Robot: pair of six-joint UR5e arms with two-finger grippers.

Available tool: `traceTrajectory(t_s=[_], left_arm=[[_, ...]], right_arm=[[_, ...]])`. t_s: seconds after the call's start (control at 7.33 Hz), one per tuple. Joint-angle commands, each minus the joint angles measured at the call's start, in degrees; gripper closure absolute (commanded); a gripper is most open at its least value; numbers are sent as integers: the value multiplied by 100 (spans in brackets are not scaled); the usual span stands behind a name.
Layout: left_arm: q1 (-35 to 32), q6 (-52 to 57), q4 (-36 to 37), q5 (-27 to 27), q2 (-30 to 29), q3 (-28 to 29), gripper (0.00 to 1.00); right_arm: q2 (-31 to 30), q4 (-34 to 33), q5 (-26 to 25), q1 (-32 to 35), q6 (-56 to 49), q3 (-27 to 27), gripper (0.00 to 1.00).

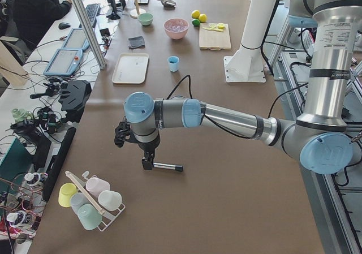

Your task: Mash ice and strawberries in cup

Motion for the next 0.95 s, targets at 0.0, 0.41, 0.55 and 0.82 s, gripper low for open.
traceTrajectory(t_s=[0.0, 0.41, 0.55, 0.82], left_arm=[[2, -56, -1, 1, -18, 4, 2], [11, -522, -387, 45, 0, 21, 2], [11, -522, -387, 45, 0, 13, 2], [11, -522, -396, 54, 0, 21, 2]], right_arm=[[21, 0, 0, 8, 0, -1, 0], [21, 0, -9, -1, 0, -1, 0], [21, -9, -9, 8, 0, -1, 0], [21, -9, 0, -1, 0, -1, 0]])
